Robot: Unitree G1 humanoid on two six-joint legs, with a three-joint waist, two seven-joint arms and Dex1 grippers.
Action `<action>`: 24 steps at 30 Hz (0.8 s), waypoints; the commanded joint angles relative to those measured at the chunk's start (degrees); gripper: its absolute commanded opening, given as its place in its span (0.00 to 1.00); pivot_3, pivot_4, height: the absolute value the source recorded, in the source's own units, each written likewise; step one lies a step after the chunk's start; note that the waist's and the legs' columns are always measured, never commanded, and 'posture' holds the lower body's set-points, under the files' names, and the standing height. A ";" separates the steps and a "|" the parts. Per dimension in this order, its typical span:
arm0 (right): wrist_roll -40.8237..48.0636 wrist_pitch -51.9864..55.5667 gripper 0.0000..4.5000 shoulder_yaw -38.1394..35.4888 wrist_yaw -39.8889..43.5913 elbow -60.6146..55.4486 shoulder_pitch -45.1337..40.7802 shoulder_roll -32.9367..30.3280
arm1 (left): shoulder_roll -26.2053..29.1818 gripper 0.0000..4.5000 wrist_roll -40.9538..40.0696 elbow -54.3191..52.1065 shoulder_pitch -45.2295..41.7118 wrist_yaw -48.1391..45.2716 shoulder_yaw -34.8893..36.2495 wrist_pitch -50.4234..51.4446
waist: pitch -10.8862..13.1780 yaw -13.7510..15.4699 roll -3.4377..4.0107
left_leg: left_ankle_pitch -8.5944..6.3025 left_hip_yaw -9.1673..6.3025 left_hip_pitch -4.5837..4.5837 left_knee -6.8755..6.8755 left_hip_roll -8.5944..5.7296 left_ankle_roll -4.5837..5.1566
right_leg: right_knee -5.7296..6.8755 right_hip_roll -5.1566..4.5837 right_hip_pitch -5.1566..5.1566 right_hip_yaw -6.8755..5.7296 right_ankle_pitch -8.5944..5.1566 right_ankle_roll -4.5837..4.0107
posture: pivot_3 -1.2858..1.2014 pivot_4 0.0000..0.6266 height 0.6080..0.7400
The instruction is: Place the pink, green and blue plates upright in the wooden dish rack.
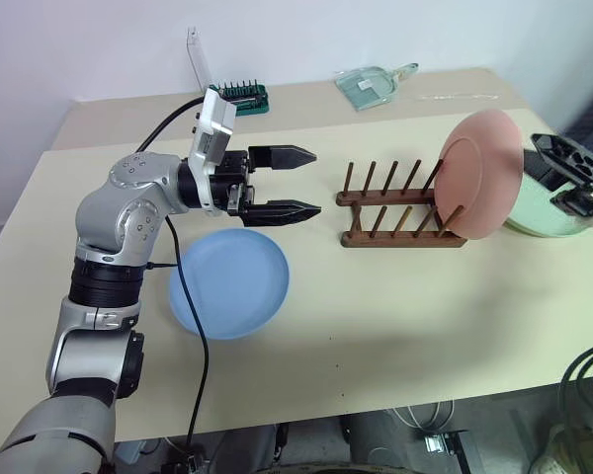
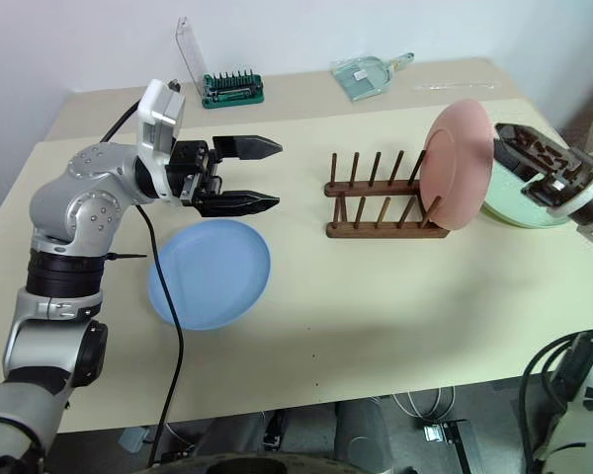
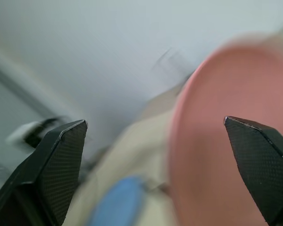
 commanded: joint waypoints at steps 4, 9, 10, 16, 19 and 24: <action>-3.15 -20.19 0.99 -8.56 -12.12 1.55 -3.09 0.80 | 0.43 1.00 -0.40 -1.62 0.07 0.23 0.45 -0.50 | 0.00 0.15 0.00 | 0.00 -0.02 -0.01 -0.01 0.01 0.00 | -0.03 0.03 0.01 0.00 0.00 -0.01 | 0.52 0.24 1.00; -27.11 -42.49 0.99 4.52 -29.38 7.39 -0.95 -4.19 | 0.30 1.00 0.00 -0.70 -0.56 0.14 0.12 -0.88 | -0.01 -0.13 0.01 | 0.01 0.01 0.03 0.00 -0.01 -0.01 | 0.02 0.02 0.00 0.02 0.01 0.00 | 0.52 0.24 1.00; -32.96 -45.68 0.99 8.98 -31.08 8.38 0.40 -6.16 | 0.27 1.00 0.07 -0.55 -0.68 0.15 0.02 -0.94 | -0.02 -0.10 0.02 | 0.01 0.03 0.03 0.00 -0.01 -0.02 | 0.04 0.03 -0.01 0.04 0.00 -0.01 | 0.52 0.24 1.00; -40.19 -39.48 0.99 21.44 -17.05 8.04 7.63 -10.44 | 0.15 1.00 0.82 0.13 -0.89 -0.04 -0.53 -1.77 | -0.03 -1.17 0.00 | 0.04 0.16 0.05 -0.02 0.01 -0.06 | 0.11 0.06 -0.06 0.15 0.02 -0.03 | 0.52 0.24 1.00; -39.72 -39.97 0.99 21.62 -14.50 8.24 9.21 -10.75 | -0.27 1.00 0.85 0.13 -0.70 0.36 -0.20 -1.90 | -0.04 -1.29 0.05 | 0.04 0.16 0.07 -0.02 0.04 -0.05 | 0.07 0.09 -0.01 0.16 0.03 -0.03 | 0.52 0.24 1.00; -37.85 -32.87 0.99 23.84 -2.65 5.70 10.22 -11.93 | -0.85 1.00 0.26 -0.91 -0.15 1.09 0.27 -1.27 | -0.06 -1.46 0.13 | 0.04 0.22 0.10 -0.02 0.08 -0.05 | 0.07 0.14 -0.02 0.23 0.06 -0.01 | 0.52 0.24 1.00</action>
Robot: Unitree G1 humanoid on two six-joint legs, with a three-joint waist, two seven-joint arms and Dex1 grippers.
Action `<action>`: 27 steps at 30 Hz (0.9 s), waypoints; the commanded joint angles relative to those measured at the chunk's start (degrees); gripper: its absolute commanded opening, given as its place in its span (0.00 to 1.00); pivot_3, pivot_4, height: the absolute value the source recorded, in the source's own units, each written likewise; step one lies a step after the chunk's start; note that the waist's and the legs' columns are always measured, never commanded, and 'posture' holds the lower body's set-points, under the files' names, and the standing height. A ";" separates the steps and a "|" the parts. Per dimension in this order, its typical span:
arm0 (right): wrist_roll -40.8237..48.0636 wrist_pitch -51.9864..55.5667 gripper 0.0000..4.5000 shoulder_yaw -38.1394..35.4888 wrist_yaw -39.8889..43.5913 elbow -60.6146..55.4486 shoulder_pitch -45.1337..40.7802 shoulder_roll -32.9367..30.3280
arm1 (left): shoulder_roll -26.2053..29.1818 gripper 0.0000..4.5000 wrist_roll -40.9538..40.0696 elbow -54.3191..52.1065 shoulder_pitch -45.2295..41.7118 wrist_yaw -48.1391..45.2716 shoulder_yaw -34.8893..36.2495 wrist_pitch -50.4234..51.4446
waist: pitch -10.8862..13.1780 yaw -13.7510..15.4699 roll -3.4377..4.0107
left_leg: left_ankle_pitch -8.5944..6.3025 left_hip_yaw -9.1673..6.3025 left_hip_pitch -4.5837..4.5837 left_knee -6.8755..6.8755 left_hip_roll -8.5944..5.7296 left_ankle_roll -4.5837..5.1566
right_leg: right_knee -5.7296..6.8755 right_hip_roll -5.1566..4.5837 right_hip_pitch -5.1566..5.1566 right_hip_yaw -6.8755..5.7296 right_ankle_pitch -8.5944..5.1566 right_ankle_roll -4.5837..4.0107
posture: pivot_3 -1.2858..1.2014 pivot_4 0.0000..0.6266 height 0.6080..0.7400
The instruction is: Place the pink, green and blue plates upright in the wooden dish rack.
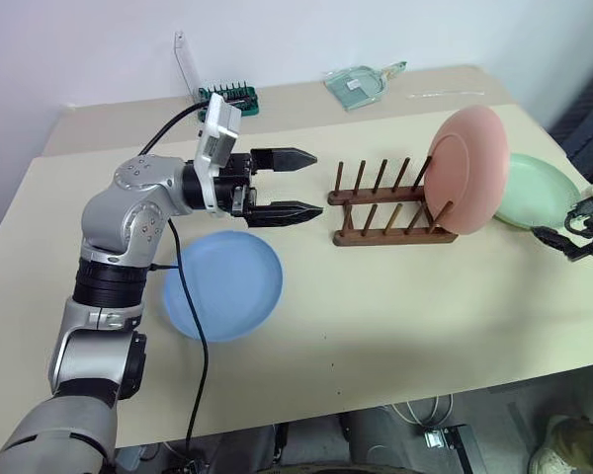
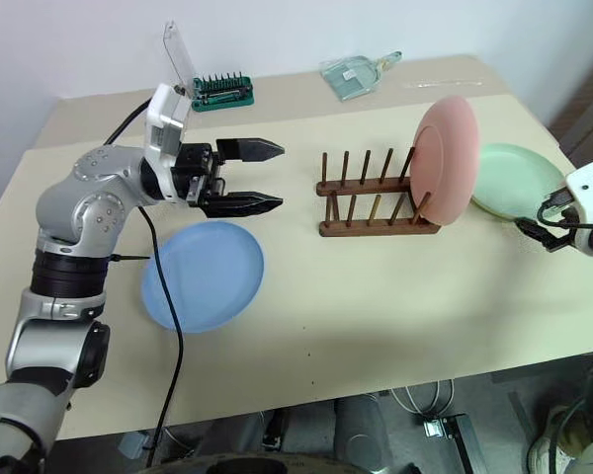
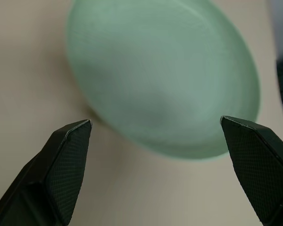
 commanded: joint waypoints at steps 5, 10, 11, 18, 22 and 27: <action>1.66 4.61 0.99 0.91 9.41 1.62 -6.32 0.83 | 0.59 1.00 -0.75 -1.53 -0.36 -0.40 0.99 -0.75 | -0.01 -0.05 0.00 | 0.00 0.03 0.03 0.01 0.00 0.00 | -0.02 0.00 0.02 0.01 0.03 -0.03 | 0.52 0.24 1.00; -0.98 0.59 0.99 2.38 5.86 10.12 -12.61 4.79 | 0.55 1.00 -1.03 -2.48 -0.10 -0.08 1.03 -0.32 | 0.01 0.10 -0.03 | 0.00 0.01 0.02 0.02 0.01 0.00 | -0.04 0.00 0.03 0.00 0.04 -0.03 | 0.52 0.24 1.00; -1.37 0.30 0.99 2.72 6.21 11.39 -13.39 5.23 | 0.65 1.00 -1.03 -2.62 -0.01 -0.05 1.03 -0.22 | 0.00 0.17 -0.03 | 0.00 0.01 0.01 0.02 0.00 0.00 | -0.05 -0.01 0.02 0.00 0.05 -0.03 | 0.52 0.24 1.00; -4.53 -2.66 0.88 4.09 1.95 20.63 -17.47 7.47 | 1.73 1.00 -1.33 -4.19 0.78 0.46 1.64 0.60 | 0.00 0.11 -0.02 | 0.00 -0.02 -0.05 0.02 0.00 0.00 | -0.08 -0.01 -0.01 -0.01 0.05 -0.03 | 0.52 0.24 1.00; -6.19 -4.11 0.51 4.52 -0.59 23.42 -18.31 7.64 | 1.82 1.00 -1.44 -4.61 0.83 0.86 1.78 0.84 | 0.00 0.04 -0.02 | 0.00 -0.01 -0.01 0.01 0.01 -0.01 | -0.06 0.00 0.00 0.00 0.05 -0.04 | 0.52 0.24 1.00; -6.71 -5.68 0.03 4.11 -2.17 24.41 -18.46 7.67 | 1.89 1.00 -1.49 -4.60 0.87 1.20 1.59 0.65 | 0.00 0.03 -0.02 | 0.00 -0.01 -0.01 0.01 0.00 -0.01 | -0.06 0.00 0.00 0.00 0.05 -0.04 | 0.52 0.24 1.00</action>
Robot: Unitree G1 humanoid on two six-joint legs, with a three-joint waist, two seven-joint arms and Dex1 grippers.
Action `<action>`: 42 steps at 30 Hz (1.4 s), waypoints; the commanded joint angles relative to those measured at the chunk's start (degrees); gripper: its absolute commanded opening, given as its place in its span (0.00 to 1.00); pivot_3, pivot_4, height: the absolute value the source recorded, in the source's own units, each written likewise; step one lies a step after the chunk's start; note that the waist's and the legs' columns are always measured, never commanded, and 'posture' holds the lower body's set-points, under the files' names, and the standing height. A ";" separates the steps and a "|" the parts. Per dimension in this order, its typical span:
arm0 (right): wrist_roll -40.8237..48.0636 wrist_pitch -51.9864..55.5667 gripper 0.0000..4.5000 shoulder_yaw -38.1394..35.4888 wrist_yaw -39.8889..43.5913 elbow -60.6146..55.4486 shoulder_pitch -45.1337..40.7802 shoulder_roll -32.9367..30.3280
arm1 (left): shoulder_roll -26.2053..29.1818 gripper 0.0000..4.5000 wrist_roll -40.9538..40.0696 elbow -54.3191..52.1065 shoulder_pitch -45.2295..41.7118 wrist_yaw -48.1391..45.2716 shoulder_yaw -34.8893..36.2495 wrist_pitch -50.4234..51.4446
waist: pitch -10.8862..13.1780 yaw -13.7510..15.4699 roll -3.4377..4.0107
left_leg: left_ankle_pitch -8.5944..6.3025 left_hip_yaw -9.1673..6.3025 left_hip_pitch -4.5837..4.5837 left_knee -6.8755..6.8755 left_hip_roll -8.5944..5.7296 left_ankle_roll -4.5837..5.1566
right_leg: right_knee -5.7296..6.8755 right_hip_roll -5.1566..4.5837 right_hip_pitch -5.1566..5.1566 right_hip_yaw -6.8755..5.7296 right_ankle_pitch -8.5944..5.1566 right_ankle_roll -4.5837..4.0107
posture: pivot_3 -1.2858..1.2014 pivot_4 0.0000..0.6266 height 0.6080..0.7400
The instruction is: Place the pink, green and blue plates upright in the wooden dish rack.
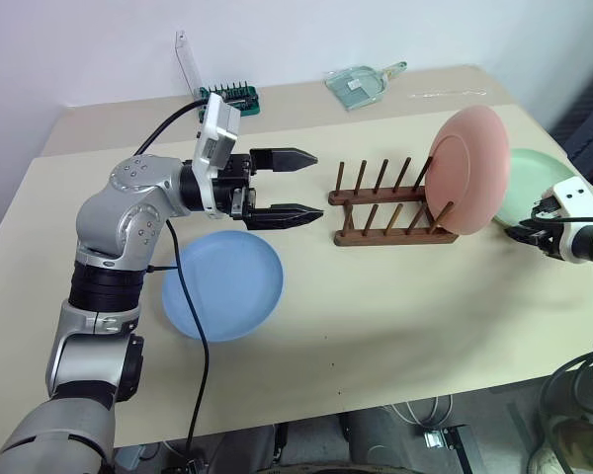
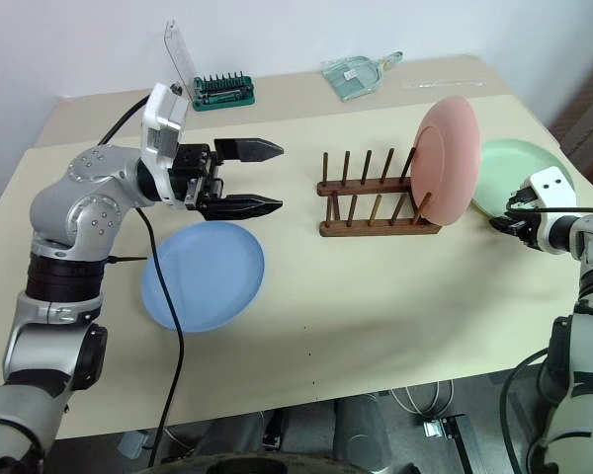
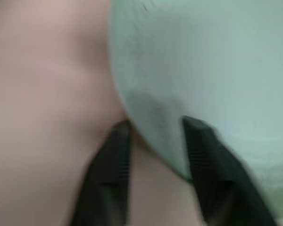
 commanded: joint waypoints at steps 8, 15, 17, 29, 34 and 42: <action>-0.14 -2.18 0.03 -1.72 -1.17 0.91 -0.77 -1.17 | 0.53 1.00 -0.58 -0.74 -0.66 0.03 0.80 -0.73 | -0.01 0.01 -0.02 | 0.00 -0.02 0.00 0.00 -0.01 0.00 | -0.01 0.00 0.02 -0.01 0.00 0.00 | 0.52 0.24 1.00; 6.01 -5.94 0.03 -11.30 -14.35 0.18 -9.16 -2.83 | 0.34 1.00 -0.41 -0.33 -0.71 0.02 0.71 -1.05 | 0.01 -0.08 0.03 | 0.00 0.01 -0.02 0.00 -0.01 0.00 | 0.00 0.00 -0.02 0.02 0.00 0.00 | 0.52 0.24 1.00; 8.73 -8.66 0.03 -14.85 -16.43 -0.75 -12.05 -3.17 | 0.24 1.00 -0.33 -0.21 -0.76 0.10 0.72 -1.22 | 0.01 -0.08 0.03 | 0.00 0.01 -0.02 -0.05 0.00 0.00 | 0.00 0.01 -0.04 0.02 0.00 0.00 | 0.52 0.24 1.00; 47.59 32.08 0.03 -37.46 -5.75 -21.22 -28.81 3.06 | -0.33 1.00 -0.30 0.49 -0.98 0.49 0.79 -1.75 | 0.02 0.22 0.02 | -0.01 -0.04 -0.06 -0.06 0.02 0.01 | -0.05 0.02 -0.03 0.01 0.00 0.00 | 0.52 0.24 1.00; 67.46 58.41 0.03 -40.46 -6.93 -43.72 -17.23 8.32 | -0.74 1.00 1.41 2.00 -0.83 1.54 1.17 -4.38 | 0.01 0.43 0.01 | -0.01 -0.19 -0.12 -0.05 0.05 0.01 | -0.01 0.01 -0.03 -0.09 0.00 -0.02 | 0.52 0.24 1.00; 87.42 70.19 0.03 -42.60 -18.15 -53.89 -8.42 12.05 | 0.48 1.00 3.17 2.38 0.32 0.27 -0.08 -6.40 | -0.02 0.60 -0.02 | 0.00 -0.15 -0.14 0.03 -0.01 0.02 | -0.02 -0.04 -0.03 -0.09 0.07 -0.03 | 0.52 0.24 1.00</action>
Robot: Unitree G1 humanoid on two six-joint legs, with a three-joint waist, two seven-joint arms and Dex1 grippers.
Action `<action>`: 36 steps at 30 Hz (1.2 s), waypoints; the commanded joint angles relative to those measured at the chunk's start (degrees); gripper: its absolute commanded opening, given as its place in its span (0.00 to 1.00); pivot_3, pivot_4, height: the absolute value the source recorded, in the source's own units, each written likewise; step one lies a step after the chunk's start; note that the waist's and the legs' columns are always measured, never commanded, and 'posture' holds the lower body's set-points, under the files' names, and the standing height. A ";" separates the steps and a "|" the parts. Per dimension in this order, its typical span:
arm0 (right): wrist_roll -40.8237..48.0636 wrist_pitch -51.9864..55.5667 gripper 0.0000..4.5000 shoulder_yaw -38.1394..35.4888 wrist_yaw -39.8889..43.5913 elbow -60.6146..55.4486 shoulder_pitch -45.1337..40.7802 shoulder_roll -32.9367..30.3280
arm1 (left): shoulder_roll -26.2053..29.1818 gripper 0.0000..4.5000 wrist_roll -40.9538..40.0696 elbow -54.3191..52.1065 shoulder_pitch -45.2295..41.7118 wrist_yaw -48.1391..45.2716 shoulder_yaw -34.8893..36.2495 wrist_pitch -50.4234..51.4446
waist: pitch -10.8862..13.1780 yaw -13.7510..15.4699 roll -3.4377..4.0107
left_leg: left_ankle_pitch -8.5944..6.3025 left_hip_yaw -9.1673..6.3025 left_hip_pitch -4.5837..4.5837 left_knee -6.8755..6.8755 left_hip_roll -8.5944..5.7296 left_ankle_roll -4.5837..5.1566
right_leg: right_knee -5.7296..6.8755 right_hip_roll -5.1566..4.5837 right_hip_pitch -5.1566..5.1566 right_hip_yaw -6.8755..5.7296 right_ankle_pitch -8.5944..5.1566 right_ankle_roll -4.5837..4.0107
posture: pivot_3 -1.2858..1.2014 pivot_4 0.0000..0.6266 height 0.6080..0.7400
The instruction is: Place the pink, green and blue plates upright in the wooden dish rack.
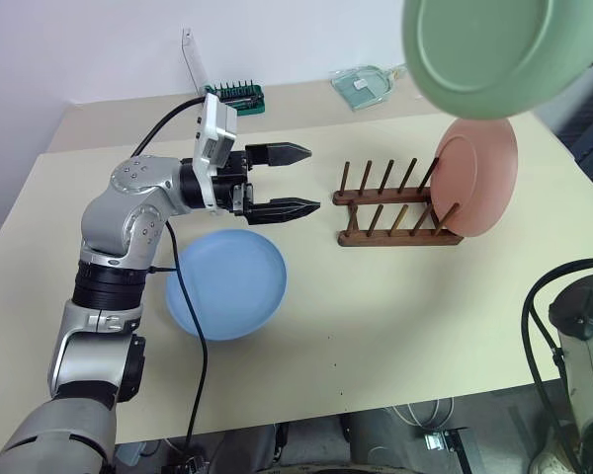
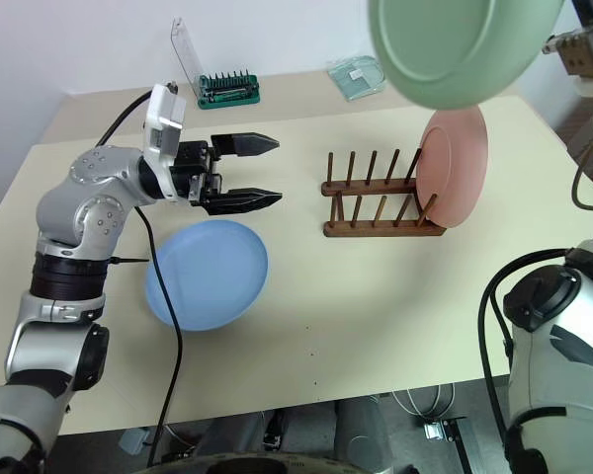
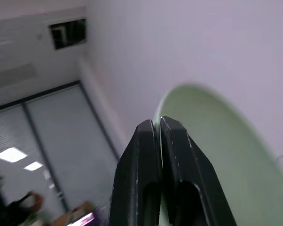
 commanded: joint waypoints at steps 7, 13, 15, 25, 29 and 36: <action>11.04 -4.92 0.03 -0.16 -12.62 -10.71 13.31 6.27 | 0.25 1.00 2.41 -0.28 1.16 -0.15 -0.28 -3.32 | -0.04 -0.36 -0.02 | 0.01 0.08 0.08 0.03 0.01 0.01 | 0.06 0.00 0.04 0.04 0.03 0.02 | 0.52 0.24 1.00; 13.35 -10.18 0.03 2.55 -14.80 -19.61 19.85 9.58 | -1.39 1.00 0.56 -0.70 0.60 1.43 0.60 -1.64 | -0.05 -0.42 -0.01 | 0.00 0.07 0.06 0.02 0.03 0.01 | 0.05 0.02 0.02 0.03 0.04 0.02 | 0.52 0.24 1.00; 12.91 -11.54 0.03 3.31 -14.27 -21.34 20.80 8.28 | -0.91 1.00 1.52 -0.25 0.43 0.64 -0.12 -2.65 | -0.06 -0.40 -0.01 | 0.00 0.09 0.06 0.03 0.02 0.01 | 0.06 0.02 0.02 0.03 0.04 0.03 | 0.52 0.24 1.00; 8.98 -17.93 0.03 5.41 -12.52 -22.36 22.09 2.92 | -1.20 1.00 1.74 1.02 -0.02 0.42 -0.12 -3.56 | -0.06 -0.36 -0.01 | 0.00 0.09 0.09 0.03 0.04 0.01 | 0.02 0.04 0.04 0.03 0.03 0.02 | 0.52 0.24 1.00; 9.81 -18.65 0.03 6.10 -12.51 -22.91 22.32 2.23 | -0.67 1.00 1.95 1.51 -0.17 0.17 0.08 -3.87 | -0.06 -0.35 -0.01 | 0.00 0.09 0.09 0.03 0.04 0.01 | 0.03 0.04 0.03 0.03 0.03 0.02 | 0.52 0.24 1.00; 11.44 -18.31 0.03 7.05 -11.22 -24.27 23.22 0.77 | -0.21 1.00 1.60 1.22 -0.26 0.06 0.15 -3.23 | -0.06 -0.33 -0.01 | 0.00 0.09 0.08 0.03 0.04 0.01 | 0.02 0.03 0.04 0.03 0.04 0.02 | 0.52 0.24 1.00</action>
